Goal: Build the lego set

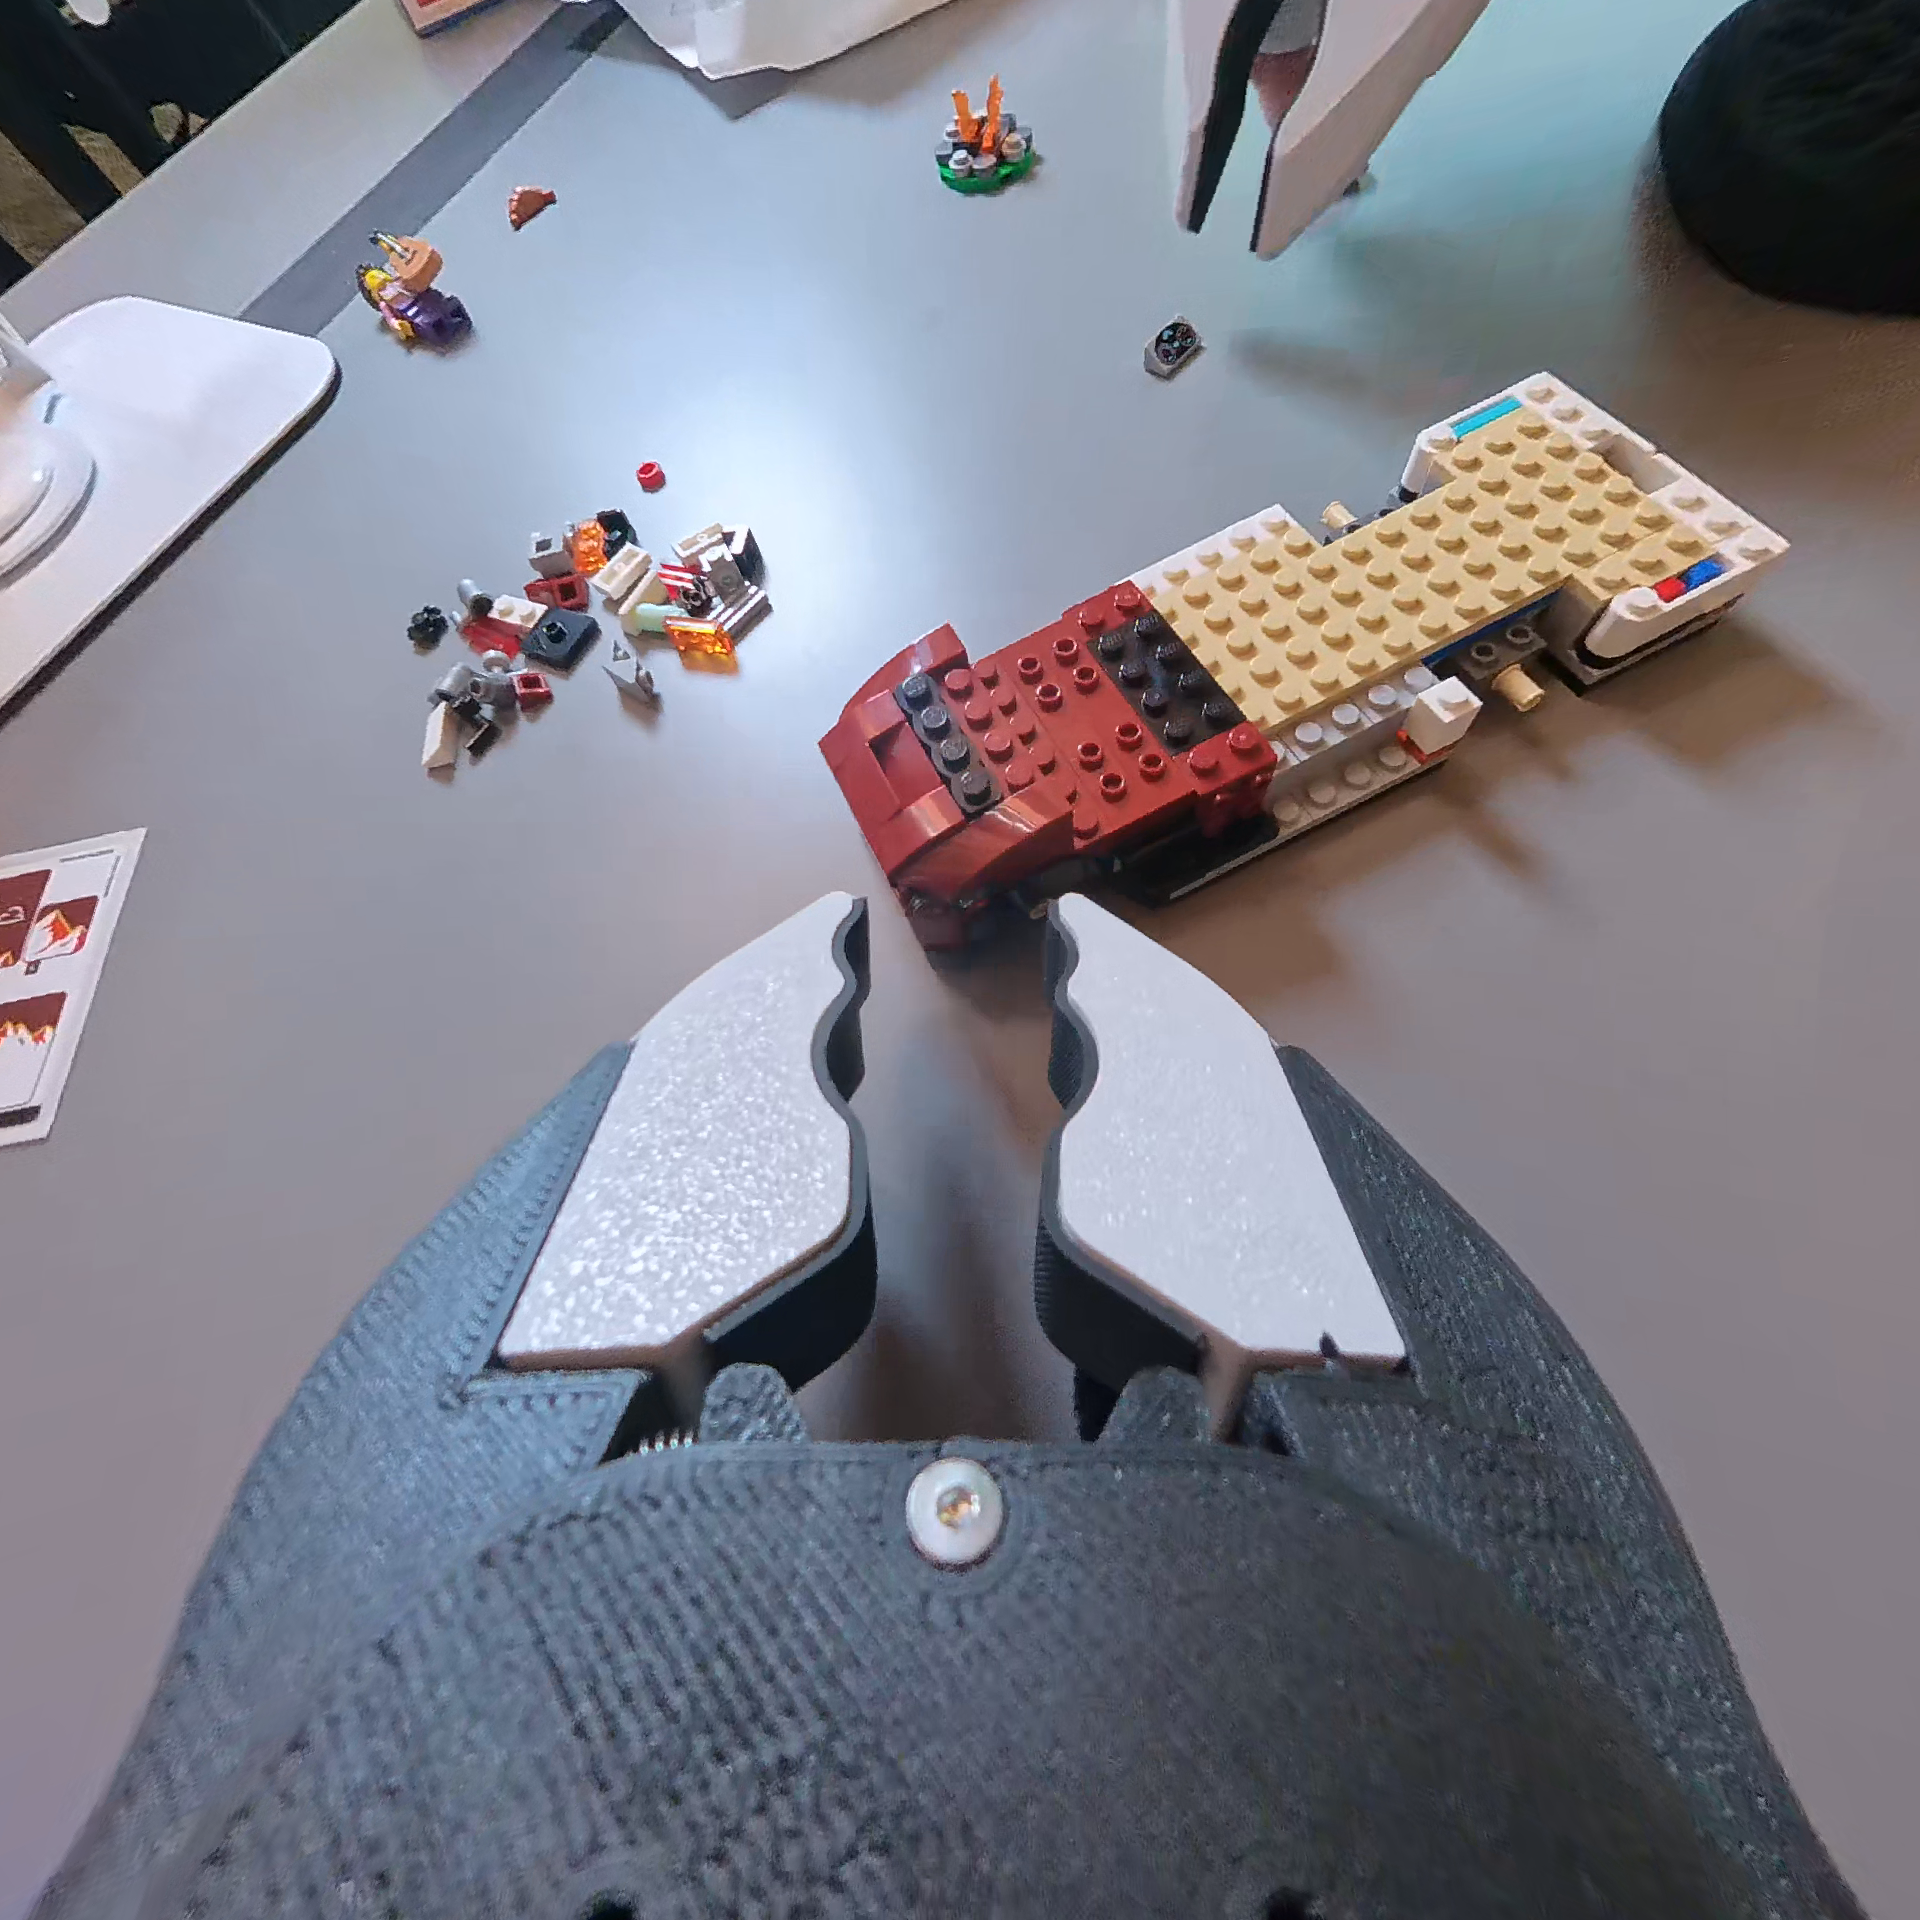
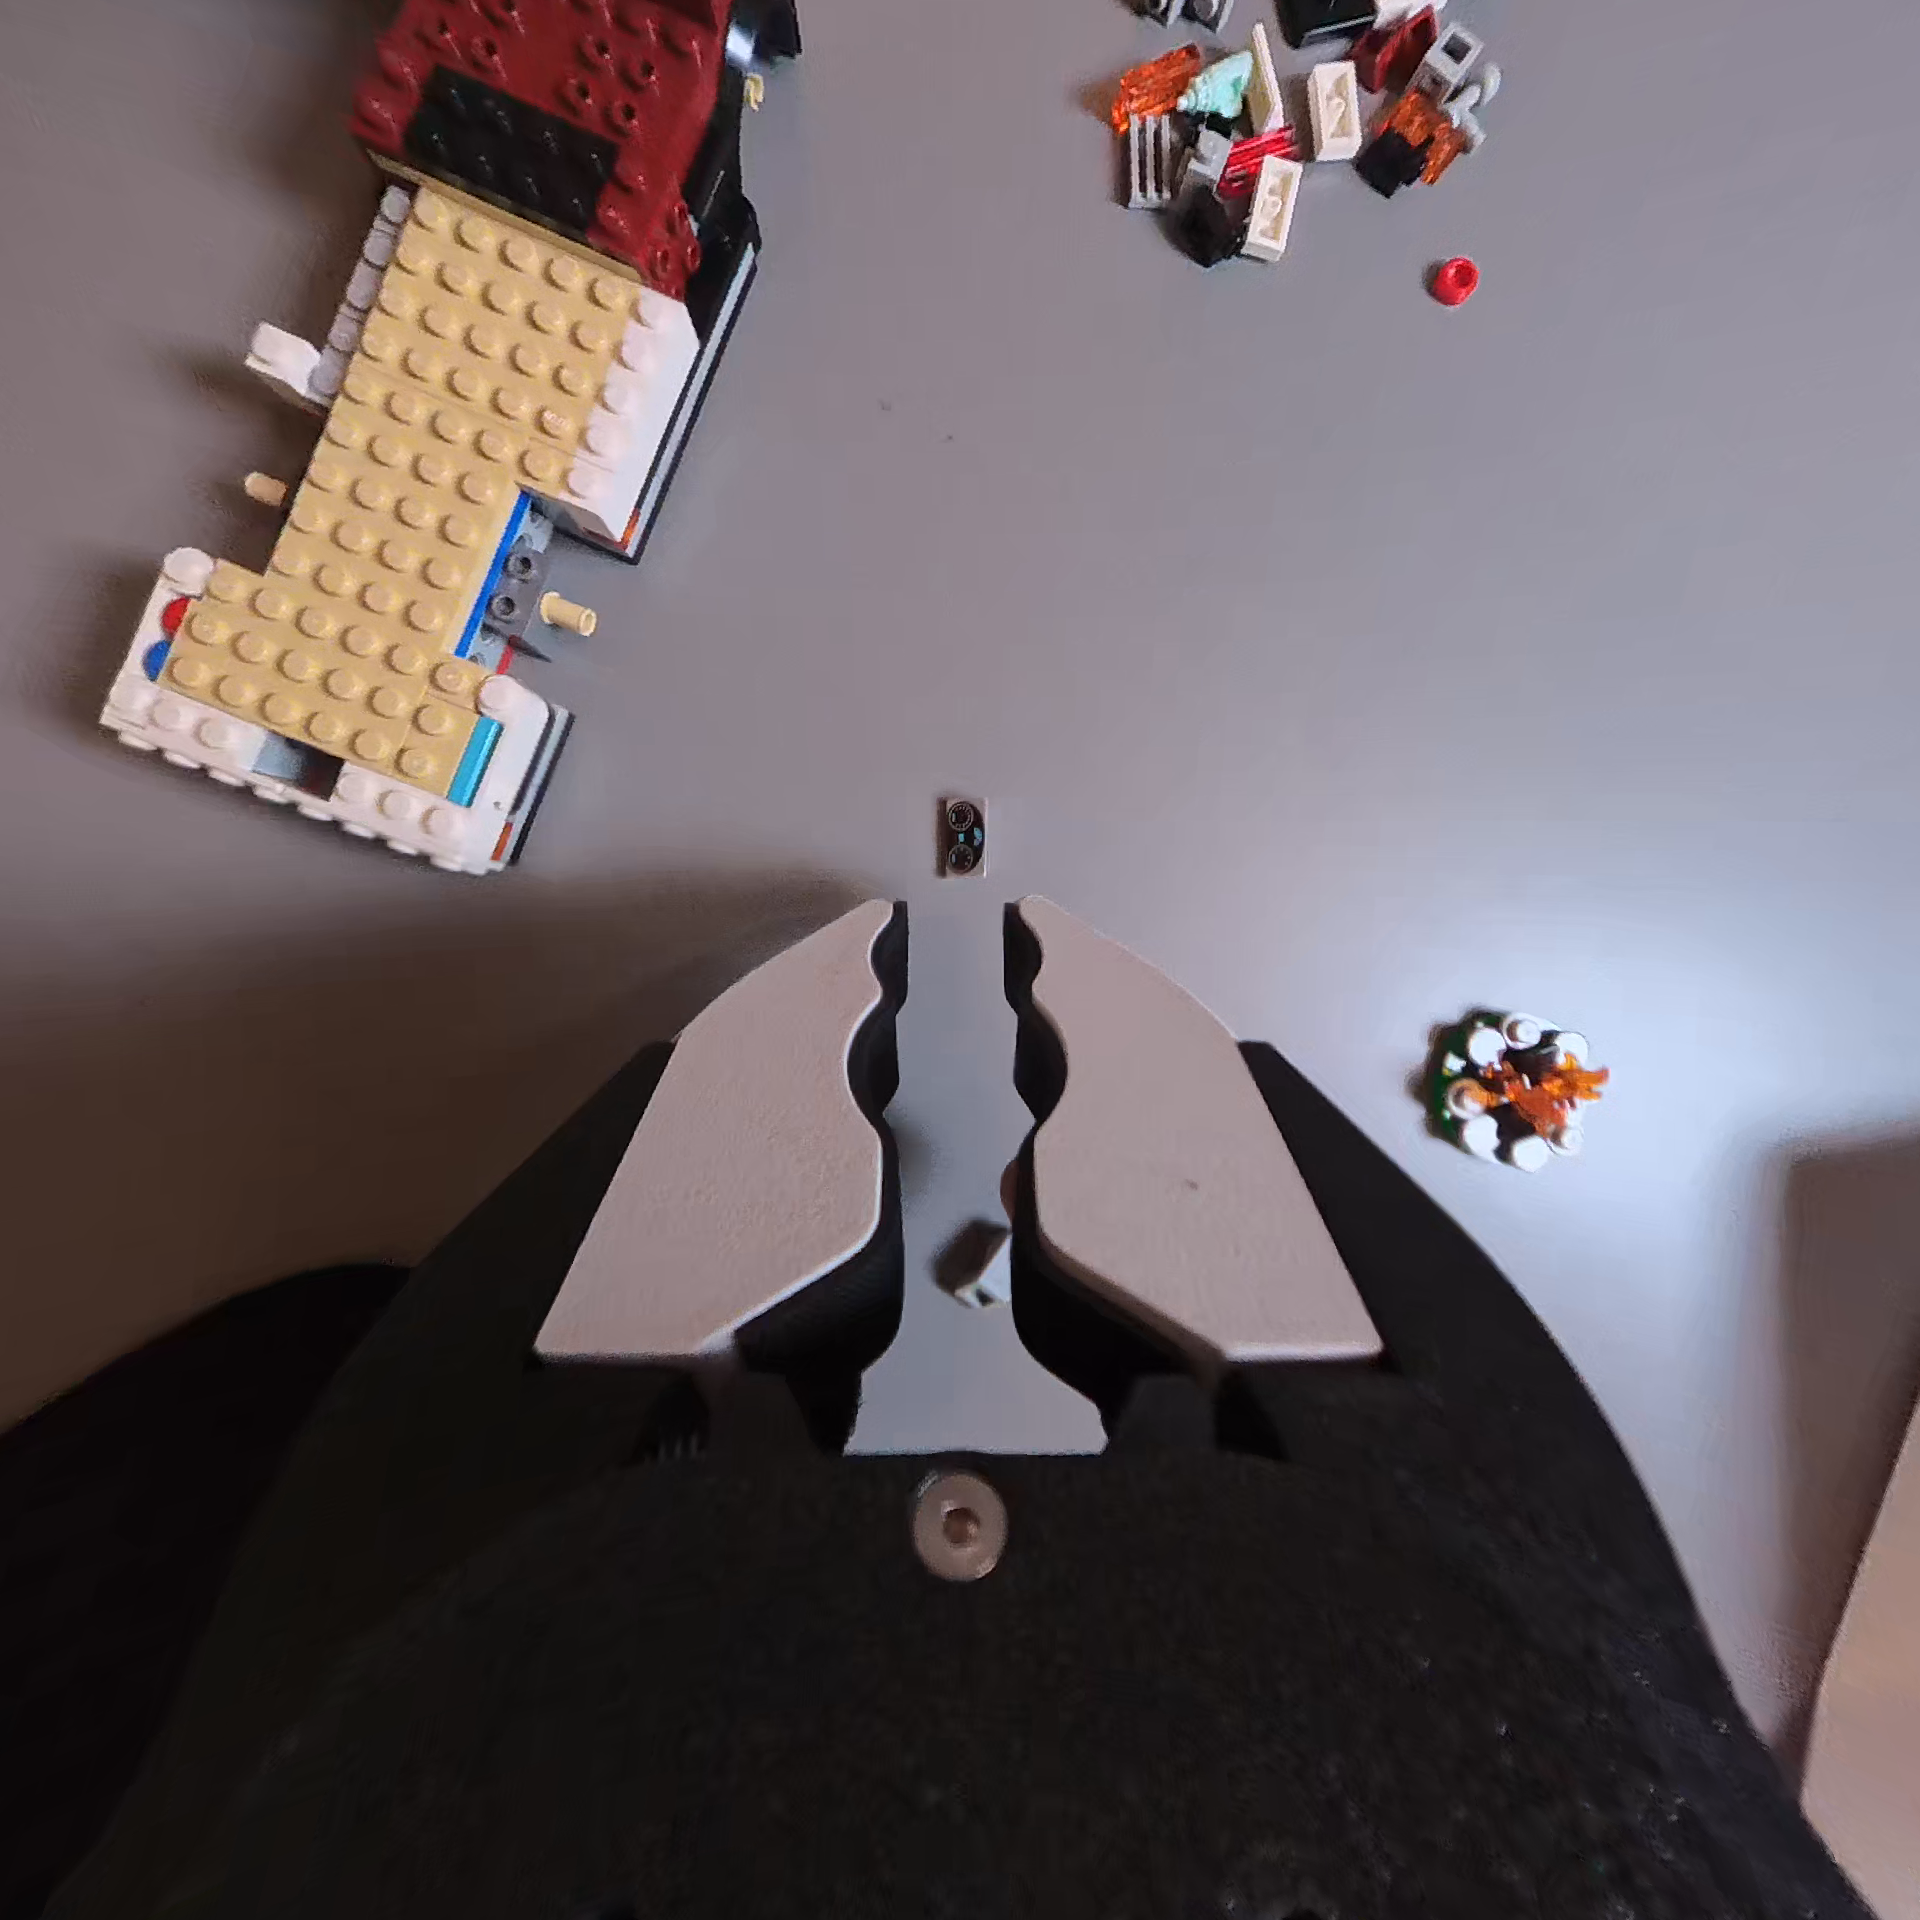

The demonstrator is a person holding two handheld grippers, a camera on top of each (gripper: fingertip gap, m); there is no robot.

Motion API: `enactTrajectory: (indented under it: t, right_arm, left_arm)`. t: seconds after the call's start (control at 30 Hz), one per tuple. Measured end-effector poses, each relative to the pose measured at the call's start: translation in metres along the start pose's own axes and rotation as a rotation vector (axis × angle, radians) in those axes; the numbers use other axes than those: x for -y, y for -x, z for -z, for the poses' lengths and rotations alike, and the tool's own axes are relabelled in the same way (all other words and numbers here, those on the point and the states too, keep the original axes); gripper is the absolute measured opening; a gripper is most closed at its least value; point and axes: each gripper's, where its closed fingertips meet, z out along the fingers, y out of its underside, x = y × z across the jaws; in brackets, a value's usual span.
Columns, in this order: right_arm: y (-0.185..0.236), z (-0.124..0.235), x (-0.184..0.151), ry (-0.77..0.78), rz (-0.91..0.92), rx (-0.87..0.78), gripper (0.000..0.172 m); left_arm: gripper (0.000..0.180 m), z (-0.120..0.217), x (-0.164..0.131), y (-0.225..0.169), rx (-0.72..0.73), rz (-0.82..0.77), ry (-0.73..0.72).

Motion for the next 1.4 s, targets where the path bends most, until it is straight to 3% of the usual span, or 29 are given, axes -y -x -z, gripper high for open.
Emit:
enactTrajectory:
  t: [0.4,0.7,0.83,1.03,1.23,1.4]
  right_arm:
    - [-0.002,-0.024,0.003,0.122,0.038,0.094,0.008]
    - [0.003,-0.024,0.012,0.086,0.091,0.118,0.008]
    - [0.013,-0.018,0.034,-0.001,0.172,0.136,0.008]
    - [0.043,-0.012,0.094,-0.165,0.405,0.183,0.008]
    - [0.066,-0.036,0.133,-0.136,0.651,0.197,0.008]
    - [0.063,-0.052,0.145,-0.093,0.733,0.217,0.008]
  left_arm:
    - [0.031,-0.004,-0.002,0.007,0.028,0.014,0.000]
    - [0.035,-0.003,0.000,-0.005,-0.029,-0.006,-0.017]
    - [0.036,-0.007,0.001,-0.006,-0.033,-0.011,-0.013]
    - [0.037,-0.008,0.003,-0.006,-0.038,-0.015,-0.021]
    - [0.038,-0.006,0.005,-0.002,-0.021,-0.004,-0.037]
    - [0.042,-0.007,0.006,0.001,-0.032,0.010,-0.044]
